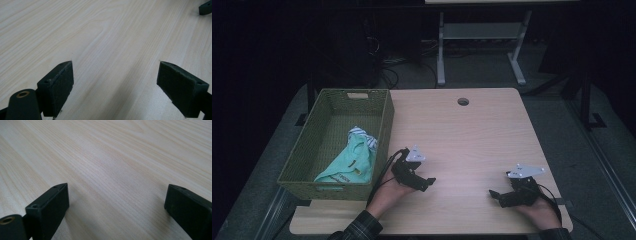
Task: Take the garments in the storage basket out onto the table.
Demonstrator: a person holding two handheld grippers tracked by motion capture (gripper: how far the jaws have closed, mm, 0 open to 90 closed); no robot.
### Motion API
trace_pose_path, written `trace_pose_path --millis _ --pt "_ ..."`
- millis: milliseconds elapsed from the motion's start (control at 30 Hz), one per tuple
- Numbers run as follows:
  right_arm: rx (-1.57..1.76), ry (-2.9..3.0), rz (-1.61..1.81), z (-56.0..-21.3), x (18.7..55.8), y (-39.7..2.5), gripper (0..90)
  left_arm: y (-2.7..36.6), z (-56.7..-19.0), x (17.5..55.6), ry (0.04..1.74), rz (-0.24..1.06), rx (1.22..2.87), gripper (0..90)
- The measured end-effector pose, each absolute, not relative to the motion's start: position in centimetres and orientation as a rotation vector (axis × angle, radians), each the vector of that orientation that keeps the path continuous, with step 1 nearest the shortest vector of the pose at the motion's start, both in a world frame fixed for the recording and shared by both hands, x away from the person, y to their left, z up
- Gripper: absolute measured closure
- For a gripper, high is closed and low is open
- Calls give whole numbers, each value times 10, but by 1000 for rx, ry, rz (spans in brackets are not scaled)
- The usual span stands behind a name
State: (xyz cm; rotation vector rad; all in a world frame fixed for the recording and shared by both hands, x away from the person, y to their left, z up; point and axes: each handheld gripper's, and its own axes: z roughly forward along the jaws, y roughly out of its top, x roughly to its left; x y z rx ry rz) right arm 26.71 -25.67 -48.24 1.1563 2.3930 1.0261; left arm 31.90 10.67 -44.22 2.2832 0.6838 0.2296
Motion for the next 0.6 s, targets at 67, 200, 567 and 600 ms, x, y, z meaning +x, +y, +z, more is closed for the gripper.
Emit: trace_pose_path --millis 67,200,567,600 --pt "1157 2393 1026 -482 267 -257 54 107 -441 319 683 227 2283 133" --pt "1157 2391 1028 -483 267 -257 53 107 -440 319 683 222 2276 134" --pt "1156 2393 1027 -483 267 -257 48 107 -434 320 680 223 2280 134" --pt "1154 2394 1029 -483 267 -256 43 107 -433 320 678 222 2281 134"
